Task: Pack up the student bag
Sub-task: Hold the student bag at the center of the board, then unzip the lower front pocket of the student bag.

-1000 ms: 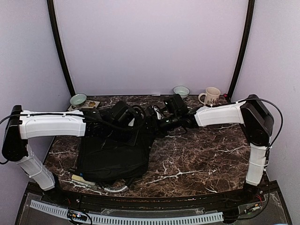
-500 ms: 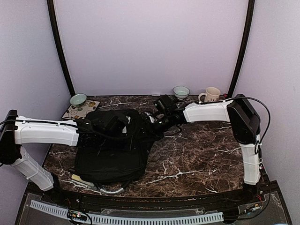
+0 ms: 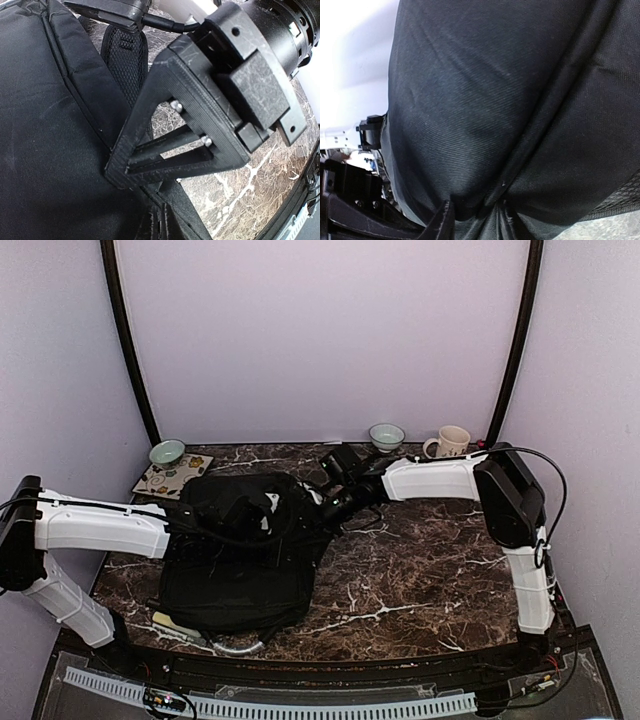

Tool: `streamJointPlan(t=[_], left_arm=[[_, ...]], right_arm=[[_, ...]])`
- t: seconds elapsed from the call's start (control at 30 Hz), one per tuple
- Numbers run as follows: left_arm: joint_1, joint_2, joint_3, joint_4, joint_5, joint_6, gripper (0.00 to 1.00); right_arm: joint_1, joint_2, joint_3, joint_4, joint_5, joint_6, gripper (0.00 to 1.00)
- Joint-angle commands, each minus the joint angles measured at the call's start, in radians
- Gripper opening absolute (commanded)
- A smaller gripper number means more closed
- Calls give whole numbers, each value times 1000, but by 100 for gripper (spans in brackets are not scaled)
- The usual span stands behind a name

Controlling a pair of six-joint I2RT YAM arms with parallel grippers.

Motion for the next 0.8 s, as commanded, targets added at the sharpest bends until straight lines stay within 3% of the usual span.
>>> streamJointPlan(t=[0.0,0.13,0.23,0.43,0.77], left_arm=[[-7,-39,0,100,41,19,0],[-7,-37,33,12,-3,12,0],[-7,-60,40,-42,-44,4,0],[1,-137,33,-183,-143,-30,0],[13,-230,-64,-325,-190,-113,0]], right_arm=[[35,27,7,45,-77,26,20],[32,22,5,26,-30,29,0],[21,-11,-17,3,92,18,0],[-16,-86,-107,56,192,35,0],[-39,-173,-167,78,275,30,0]])
